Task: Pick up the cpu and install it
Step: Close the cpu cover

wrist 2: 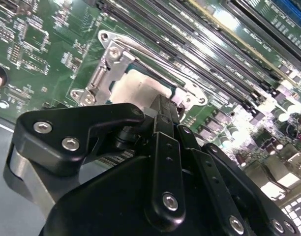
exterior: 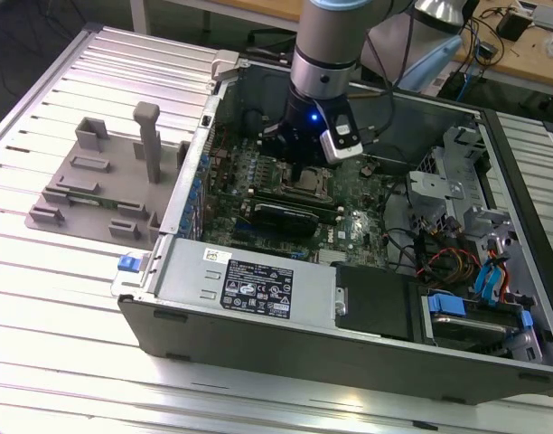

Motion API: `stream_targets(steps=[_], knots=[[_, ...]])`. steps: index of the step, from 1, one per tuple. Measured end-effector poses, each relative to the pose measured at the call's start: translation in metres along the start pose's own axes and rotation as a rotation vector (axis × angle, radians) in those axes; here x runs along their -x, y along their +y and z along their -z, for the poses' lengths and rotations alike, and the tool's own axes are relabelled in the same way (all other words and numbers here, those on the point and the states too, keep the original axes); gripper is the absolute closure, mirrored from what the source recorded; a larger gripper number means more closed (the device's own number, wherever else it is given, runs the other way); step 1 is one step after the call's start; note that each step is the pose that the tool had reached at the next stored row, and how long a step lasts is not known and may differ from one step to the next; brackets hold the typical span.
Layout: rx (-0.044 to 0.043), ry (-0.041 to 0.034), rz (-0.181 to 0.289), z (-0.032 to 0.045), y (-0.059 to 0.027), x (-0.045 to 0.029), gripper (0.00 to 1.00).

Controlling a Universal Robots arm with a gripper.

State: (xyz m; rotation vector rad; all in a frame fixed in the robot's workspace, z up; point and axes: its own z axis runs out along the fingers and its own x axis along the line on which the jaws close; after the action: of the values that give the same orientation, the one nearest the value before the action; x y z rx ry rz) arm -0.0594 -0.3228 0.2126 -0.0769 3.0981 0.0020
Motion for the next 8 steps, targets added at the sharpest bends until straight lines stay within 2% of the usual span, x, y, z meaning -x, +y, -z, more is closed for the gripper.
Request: stream_targets(steps=[8], knots=[[0.0007, 0.0001, 0.020, -0.0046, -0.0003, 0.0062, 0.89]])
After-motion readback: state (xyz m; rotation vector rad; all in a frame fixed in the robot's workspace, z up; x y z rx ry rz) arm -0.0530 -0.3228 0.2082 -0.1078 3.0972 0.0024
